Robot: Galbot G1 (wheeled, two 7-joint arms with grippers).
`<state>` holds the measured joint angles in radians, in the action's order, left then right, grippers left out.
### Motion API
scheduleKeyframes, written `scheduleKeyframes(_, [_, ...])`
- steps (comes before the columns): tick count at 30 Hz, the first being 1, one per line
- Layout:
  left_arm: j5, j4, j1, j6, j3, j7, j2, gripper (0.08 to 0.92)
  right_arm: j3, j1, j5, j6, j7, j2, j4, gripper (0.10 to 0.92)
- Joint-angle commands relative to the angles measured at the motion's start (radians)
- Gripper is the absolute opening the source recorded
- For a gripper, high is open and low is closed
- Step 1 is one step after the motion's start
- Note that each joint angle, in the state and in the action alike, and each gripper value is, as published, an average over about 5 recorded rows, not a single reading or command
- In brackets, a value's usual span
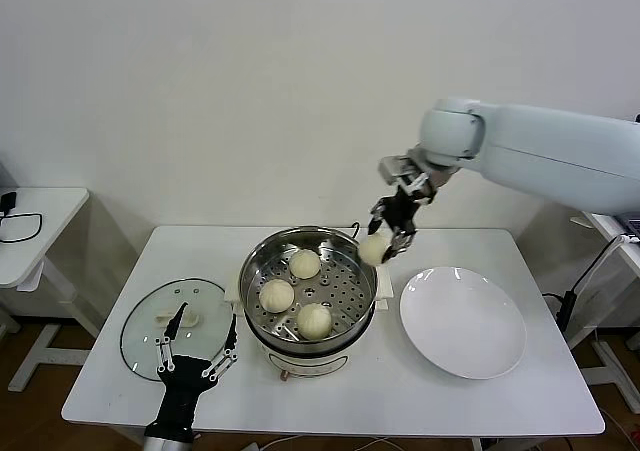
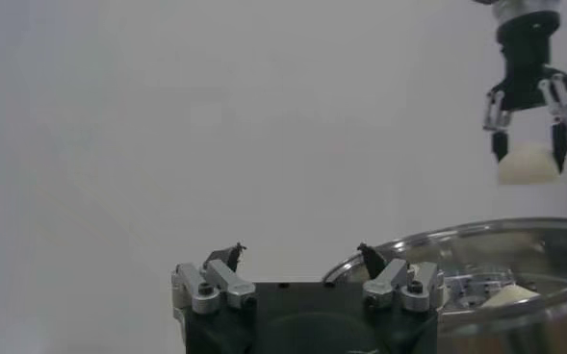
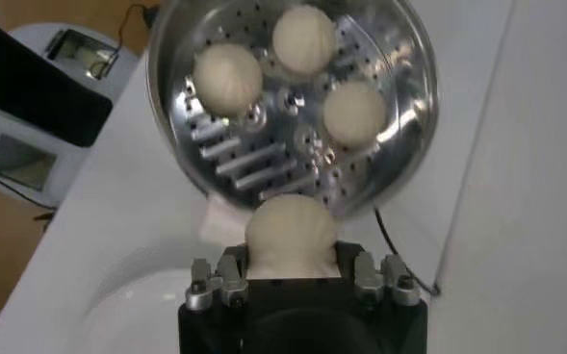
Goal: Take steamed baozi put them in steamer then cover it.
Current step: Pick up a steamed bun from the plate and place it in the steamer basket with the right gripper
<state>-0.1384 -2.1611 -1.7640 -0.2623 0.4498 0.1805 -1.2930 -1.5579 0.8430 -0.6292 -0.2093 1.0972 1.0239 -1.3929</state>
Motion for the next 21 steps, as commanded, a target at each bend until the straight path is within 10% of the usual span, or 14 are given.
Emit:
scheduleKeyframes(1, [0.001, 0.001, 0.002, 0.001, -0.001, 0.001, -0.001, 0.823, -0.063, -0.004, -0.03, -0.074, -0.077, 0.11, -0.058, 0.628])
scheduleKeyframes(21, [0.002, 0.009, 0.004, -0.002, 0.013, 0.01, -0.005, 0.823, -0.05, -0.125, 0.036, -0.077, -0.13, 0.183, 0.067, 0.629])
